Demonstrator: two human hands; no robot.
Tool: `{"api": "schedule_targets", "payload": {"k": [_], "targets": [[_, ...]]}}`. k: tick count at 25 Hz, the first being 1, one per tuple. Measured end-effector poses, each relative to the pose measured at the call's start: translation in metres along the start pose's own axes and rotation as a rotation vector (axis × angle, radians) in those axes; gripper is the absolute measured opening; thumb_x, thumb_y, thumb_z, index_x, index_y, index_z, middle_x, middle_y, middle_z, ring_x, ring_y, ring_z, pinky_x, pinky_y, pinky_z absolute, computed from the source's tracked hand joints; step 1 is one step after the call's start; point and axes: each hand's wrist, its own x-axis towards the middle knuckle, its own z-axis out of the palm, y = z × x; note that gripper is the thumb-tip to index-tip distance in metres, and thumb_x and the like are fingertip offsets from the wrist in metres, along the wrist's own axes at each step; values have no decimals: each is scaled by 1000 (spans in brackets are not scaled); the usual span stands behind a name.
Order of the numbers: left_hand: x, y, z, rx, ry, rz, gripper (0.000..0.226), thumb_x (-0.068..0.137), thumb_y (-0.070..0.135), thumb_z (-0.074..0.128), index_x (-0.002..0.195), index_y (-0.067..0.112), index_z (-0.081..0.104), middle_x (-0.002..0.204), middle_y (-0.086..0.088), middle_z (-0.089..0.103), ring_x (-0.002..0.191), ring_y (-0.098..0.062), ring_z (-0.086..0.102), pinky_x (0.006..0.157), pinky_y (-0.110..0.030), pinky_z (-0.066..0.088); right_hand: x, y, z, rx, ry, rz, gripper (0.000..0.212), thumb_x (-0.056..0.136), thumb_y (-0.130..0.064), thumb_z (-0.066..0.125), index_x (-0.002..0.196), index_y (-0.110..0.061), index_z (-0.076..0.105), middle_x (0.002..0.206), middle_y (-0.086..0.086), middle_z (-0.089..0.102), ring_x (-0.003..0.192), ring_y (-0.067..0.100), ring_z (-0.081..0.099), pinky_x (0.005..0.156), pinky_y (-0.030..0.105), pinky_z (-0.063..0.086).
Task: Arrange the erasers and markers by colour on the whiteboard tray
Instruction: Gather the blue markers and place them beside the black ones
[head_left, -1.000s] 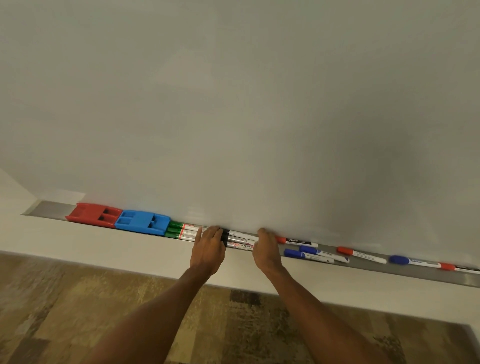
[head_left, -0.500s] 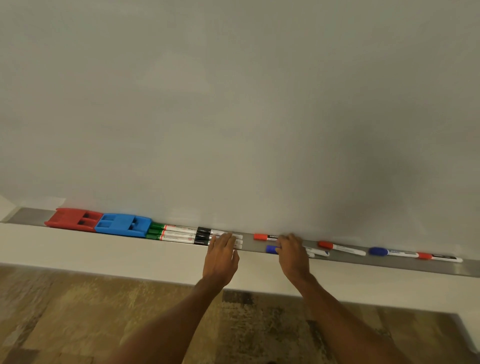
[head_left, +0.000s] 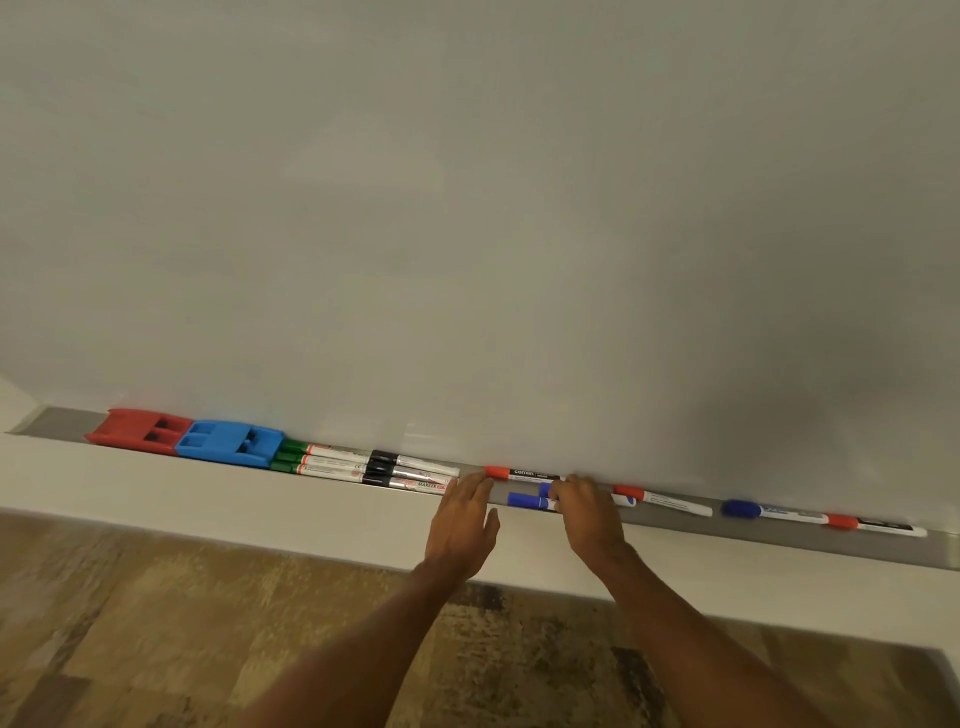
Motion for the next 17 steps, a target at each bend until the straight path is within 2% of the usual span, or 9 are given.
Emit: {"api": "schedule_targets", "payload": {"k": [3, 6, 10, 13, 17], "targets": [[0, 10, 3, -117, -45, -87, 47, 98, 30, 46, 143, 21, 37, 151, 1, 39, 141, -19, 33, 115, -31, 24, 4, 4, 0, 9, -33, -20, 15, 91, -16, 60, 105, -13, 61, 101, 9, 67, 91, 22, 65, 81, 31, 53], [2, 19, 5, -230, -41, -120, 45, 97, 26, 49, 141, 21, 40, 145, 0, 47, 131, -18, 45, 110, -32, 35, 10, 11, 0, 100, -84, -44, 13, 90, -18, 61, 101, -11, 64, 99, 10, 70, 90, 23, 66, 81, 31, 54], [5, 29, 4, -439, 31, -216, 38, 94, 20, 56, 131, 21, 49, 131, -1, 58, 118, -16, 53, 99, -23, 40, 13, 19, -1, 292, -116, -35, 16, 89, -16, 64, 102, -8, 67, 102, 13, 69, 94, 23, 66, 86, 31, 54], [8, 36, 0, -714, 141, -352, 32, 88, 14, 65, 118, 19, 57, 120, 1, 63, 112, -18, 58, 93, -24, 43, 10, 22, -2, 348, -77, -39, 16, 88, -15, 64, 103, -9, 66, 105, 13, 67, 95, 21, 64, 83, 28, 52], [12, 55, -1, -1225, 242, -623, 33, 85, 10, 69, 116, 7, 57, 110, -6, 66, 100, -17, 61, 88, -24, 49, 6, 16, -9, 657, 23, -33, 14, 89, -9, 61, 101, -4, 67, 104, 15, 67, 94, 22, 62, 76, 22, 47]]}}
